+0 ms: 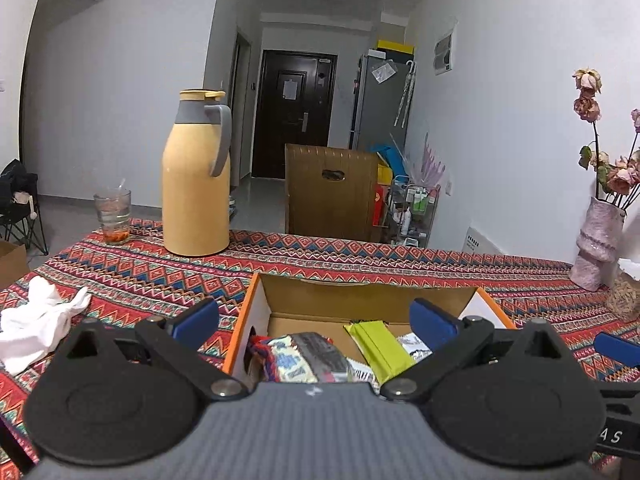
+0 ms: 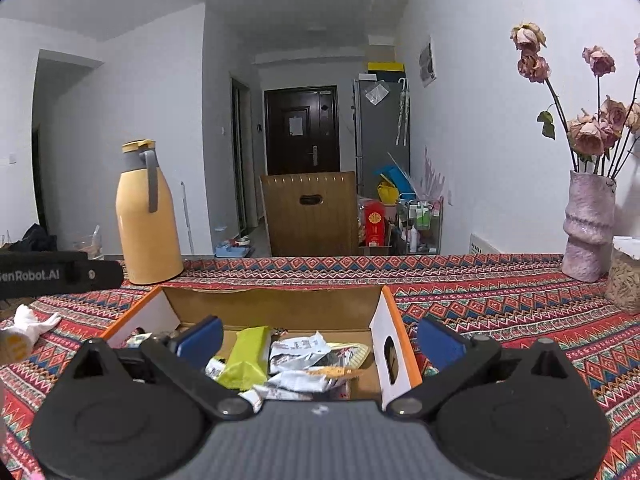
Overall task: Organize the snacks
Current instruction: 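Move both tools back over the snack pile, then grasp a pink packet with the left tool while the right tool grasps a cracker packet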
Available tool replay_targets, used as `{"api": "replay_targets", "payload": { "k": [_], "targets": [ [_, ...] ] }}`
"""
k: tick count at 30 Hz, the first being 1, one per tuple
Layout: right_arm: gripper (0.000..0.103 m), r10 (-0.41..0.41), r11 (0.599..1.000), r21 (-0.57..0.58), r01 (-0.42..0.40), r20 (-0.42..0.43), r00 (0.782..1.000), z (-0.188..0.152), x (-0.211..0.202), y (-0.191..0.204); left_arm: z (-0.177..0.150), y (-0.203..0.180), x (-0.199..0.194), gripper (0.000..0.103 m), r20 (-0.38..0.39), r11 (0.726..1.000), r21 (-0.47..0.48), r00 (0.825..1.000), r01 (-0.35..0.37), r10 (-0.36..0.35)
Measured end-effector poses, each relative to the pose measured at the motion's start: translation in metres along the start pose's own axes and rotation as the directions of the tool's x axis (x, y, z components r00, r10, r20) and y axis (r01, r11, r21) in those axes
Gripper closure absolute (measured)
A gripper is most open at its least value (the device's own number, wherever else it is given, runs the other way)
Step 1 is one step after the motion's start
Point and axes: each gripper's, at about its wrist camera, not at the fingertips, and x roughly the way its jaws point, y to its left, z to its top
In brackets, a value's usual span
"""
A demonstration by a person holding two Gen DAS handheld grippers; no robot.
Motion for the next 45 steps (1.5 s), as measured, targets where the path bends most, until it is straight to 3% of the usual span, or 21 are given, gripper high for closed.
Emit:
{"api": "replay_targets", "payload": {
  "k": [19, 39, 45],
  "targets": [
    [0.0, 0.021, 1.0, 0.014, -0.02, -0.063, 0.998, -0.047, -0.066, 0.009, -0.047, 0.029, -0.064, 0.0, -0.065, 1.0, 0.002, 0.998, 0.0, 0.0],
    [0.0, 0.02, 0.999, 0.035, -0.015, -0.164, 0.986, -0.097, -0.074, -0.002, -0.123, 0.046, -0.06, 0.0, -0.255, 0.997, 0.081, 0.966, -0.008, 0.028],
    [0.0, 0.013, 0.999, 0.043, -0.005, -0.193, 0.981, -0.111, -0.076, -0.009, -0.138, 0.049, -0.062, 0.001, -0.283, 0.998, 0.065, 0.958, -0.019, 0.037]
  ]
}}
